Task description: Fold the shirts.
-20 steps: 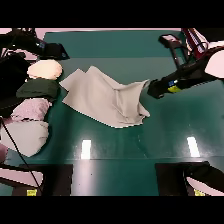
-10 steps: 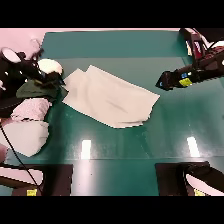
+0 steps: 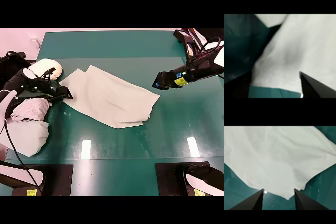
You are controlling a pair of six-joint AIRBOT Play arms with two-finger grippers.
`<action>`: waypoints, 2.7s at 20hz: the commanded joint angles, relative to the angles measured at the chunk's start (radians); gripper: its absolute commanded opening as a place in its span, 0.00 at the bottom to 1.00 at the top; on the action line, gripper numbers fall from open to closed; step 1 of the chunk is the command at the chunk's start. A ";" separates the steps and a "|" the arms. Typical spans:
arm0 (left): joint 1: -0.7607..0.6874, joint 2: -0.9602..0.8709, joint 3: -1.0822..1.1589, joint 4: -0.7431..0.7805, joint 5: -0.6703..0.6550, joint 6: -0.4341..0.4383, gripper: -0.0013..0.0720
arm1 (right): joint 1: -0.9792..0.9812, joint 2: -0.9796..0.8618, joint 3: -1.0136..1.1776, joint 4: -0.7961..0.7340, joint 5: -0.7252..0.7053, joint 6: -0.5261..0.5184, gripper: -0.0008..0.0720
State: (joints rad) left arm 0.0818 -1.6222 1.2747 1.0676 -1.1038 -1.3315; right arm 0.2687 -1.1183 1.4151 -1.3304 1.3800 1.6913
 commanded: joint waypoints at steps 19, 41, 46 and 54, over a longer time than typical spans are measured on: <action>-0.896 0.140 0.243 -0.470 0.376 0.217 0.12 | -0.218 0.003 0.000 -0.022 -0.052 -0.028 0.60; 0.026 0.144 -0.220 -0.167 0.184 0.048 0.76 | -0.208 0.077 -0.002 0.003 -0.038 -0.035 0.60; -0.091 0.085 -0.219 -0.191 0.269 0.057 0.75 | -0.208 0.077 -0.002 -0.006 -0.006 -0.035 0.60; -0.116 0.082 -0.177 -0.197 0.310 0.058 0.05 | -0.170 -0.042 -0.171 -0.004 0.136 -0.104 0.83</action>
State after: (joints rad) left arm -0.0284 -1.5394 1.0710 0.8772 -0.7929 -1.2751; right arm 0.0750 -1.1179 1.3338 -1.3373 1.4757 1.6119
